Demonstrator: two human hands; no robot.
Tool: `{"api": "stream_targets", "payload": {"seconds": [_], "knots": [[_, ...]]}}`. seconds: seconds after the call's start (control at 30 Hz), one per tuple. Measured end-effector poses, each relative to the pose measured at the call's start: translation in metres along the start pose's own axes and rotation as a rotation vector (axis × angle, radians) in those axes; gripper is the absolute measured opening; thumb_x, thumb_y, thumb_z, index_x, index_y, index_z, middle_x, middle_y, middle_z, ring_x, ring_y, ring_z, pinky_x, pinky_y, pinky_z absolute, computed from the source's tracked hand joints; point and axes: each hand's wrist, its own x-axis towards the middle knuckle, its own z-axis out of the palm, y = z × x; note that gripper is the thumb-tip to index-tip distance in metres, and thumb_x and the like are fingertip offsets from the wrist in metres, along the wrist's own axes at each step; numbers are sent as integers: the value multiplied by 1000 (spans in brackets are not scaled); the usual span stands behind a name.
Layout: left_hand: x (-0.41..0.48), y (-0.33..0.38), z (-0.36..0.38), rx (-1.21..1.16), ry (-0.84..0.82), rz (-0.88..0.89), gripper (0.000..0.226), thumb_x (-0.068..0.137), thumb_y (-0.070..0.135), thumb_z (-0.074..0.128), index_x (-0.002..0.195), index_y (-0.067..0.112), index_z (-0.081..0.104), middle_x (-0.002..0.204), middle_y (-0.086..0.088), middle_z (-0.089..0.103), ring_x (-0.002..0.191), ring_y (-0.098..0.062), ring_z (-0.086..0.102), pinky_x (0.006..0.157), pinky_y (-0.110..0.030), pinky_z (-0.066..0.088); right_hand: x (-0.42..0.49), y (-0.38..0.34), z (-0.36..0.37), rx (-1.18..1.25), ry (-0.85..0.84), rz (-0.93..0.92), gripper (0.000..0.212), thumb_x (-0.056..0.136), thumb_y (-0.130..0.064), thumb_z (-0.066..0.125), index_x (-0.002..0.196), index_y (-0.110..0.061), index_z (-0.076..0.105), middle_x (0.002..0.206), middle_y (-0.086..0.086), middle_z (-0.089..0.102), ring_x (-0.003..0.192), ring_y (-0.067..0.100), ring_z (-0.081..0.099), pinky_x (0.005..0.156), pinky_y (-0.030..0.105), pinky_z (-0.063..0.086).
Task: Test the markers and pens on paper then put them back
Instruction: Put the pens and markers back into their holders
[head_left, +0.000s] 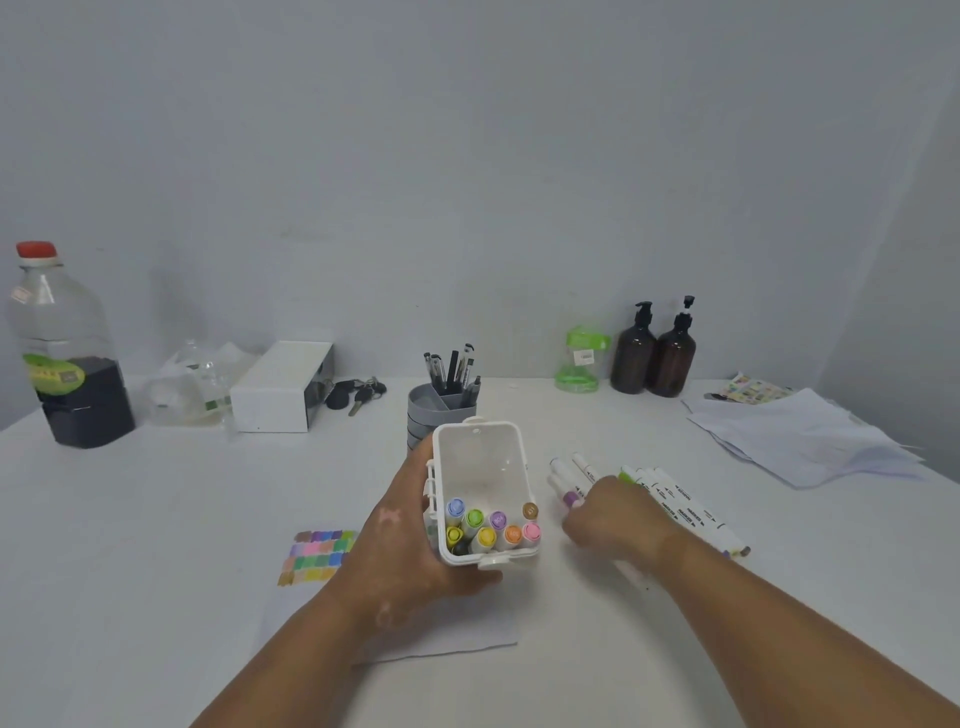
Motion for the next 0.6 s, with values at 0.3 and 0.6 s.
{"api": "stream_targets", "payload": {"seconds": [0.3, 0.6], "knots": [[-3, 2, 0, 59, 30, 31, 108, 48, 50, 96, 134, 61, 31, 124, 34, 55, 116, 6, 58, 86, -5, 48, -59, -72, -94, 1171, 135, -338, 12, 87, -17, 65, 76, -14, 69, 70, 5, 76, 71, 20, 63, 70, 39, 50], [-1, 9, 1, 116, 32, -55, 94, 51, 44, 97, 118, 56, 32, 122, 31, 51, 114, 2, 57, 97, -7, 42, -70, -100, -45, 703, 156, -634, 21, 82, -35, 74, 80, -14, 72, 70, -1, 68, 66, 10, 64, 68, 33, 56]]}}
